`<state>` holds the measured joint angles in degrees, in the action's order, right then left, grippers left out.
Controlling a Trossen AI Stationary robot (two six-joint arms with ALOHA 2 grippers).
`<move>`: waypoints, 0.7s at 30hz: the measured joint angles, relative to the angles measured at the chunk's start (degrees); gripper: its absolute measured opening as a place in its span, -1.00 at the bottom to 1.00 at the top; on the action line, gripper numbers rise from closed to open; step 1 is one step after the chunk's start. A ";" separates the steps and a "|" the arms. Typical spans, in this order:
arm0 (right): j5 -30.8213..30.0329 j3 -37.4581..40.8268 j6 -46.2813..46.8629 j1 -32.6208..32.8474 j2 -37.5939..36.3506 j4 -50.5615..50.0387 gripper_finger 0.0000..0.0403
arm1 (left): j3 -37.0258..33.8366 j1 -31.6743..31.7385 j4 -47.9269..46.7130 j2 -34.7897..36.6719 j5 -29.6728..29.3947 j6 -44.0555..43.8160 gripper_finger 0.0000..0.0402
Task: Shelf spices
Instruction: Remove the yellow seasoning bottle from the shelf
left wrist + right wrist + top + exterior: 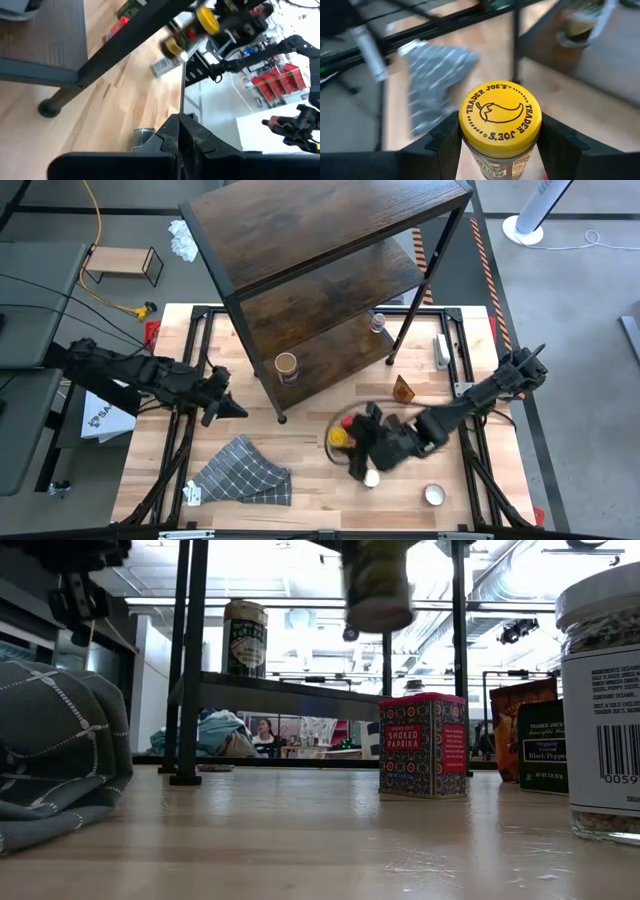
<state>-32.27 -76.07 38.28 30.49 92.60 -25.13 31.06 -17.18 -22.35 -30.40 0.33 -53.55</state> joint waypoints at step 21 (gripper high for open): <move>10.07 0.04 -6.09 -10.33 22.14 26.62 0.00 | -5.78 -4.09 3.02 0.91 -43.52 8.02 -1.00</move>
<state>-22.20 -76.03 32.18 20.16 114.74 1.49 25.28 -21.28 -19.33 -29.48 -43.19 -45.53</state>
